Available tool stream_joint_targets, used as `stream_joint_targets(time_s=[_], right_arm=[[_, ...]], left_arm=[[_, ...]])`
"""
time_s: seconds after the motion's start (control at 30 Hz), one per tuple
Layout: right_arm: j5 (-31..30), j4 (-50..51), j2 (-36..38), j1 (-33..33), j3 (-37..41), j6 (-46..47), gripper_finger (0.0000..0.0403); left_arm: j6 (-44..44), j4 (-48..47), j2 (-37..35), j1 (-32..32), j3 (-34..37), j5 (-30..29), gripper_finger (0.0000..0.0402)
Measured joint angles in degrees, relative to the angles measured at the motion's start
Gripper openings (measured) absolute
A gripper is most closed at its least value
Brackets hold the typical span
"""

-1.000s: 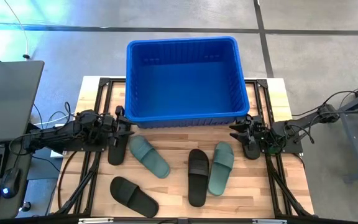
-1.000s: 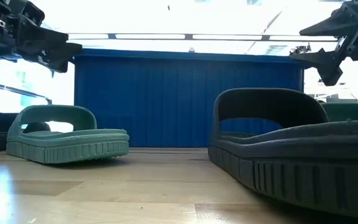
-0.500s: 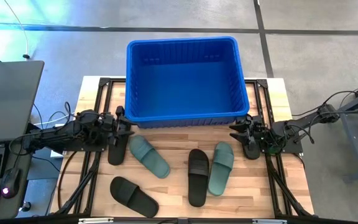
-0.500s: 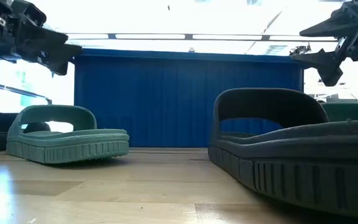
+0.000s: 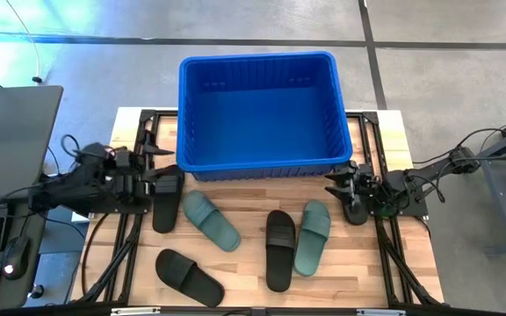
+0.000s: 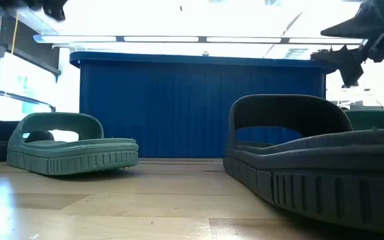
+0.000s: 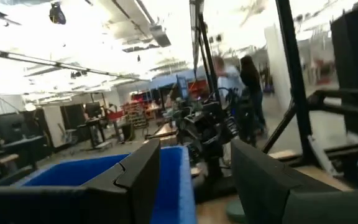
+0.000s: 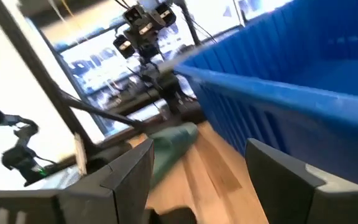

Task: Pick and place slides into bin
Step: Put the black slide into the blue bin

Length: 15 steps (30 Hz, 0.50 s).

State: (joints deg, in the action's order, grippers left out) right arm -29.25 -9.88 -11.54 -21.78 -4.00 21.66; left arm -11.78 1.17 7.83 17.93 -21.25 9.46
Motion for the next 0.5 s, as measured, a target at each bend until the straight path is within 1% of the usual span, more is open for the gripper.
stream_joint_targets(time_s=[0.17,0.27,0.3,0.4,0.5], right_arm=[[4.3,-10.94,-0.02,0.0,-0.02,-5.38,0.0243],[7.35,-19.49,0.01,0.0,-0.23,-9.03,0.0243],[8.3,-20.86,0.01,0.0,-0.94,-10.15,0.0243],[10.21,-19.35,-0.35,-0.02,-5.6,-13.2,0.0243],[10.81,-12.48,-2.52,0.0,-13.47,-15.14,0.0243]], left_arm=[[-5.8,-9.38,11.6,0.0,-13.6,-0.08,0.0179],[-7.83,-12.32,19.74,0.0,-21.32,-0.12,0.0179],[-8.64,-13.22,22.35,0.0,-23.8,-0.12,0.0179],[-10.27,-15.81,29.61,0.0,-31.48,-0.1,0.0179],[-10.07,-18.11,36.37,0.0,-38.55,-0.02,0.0179]])
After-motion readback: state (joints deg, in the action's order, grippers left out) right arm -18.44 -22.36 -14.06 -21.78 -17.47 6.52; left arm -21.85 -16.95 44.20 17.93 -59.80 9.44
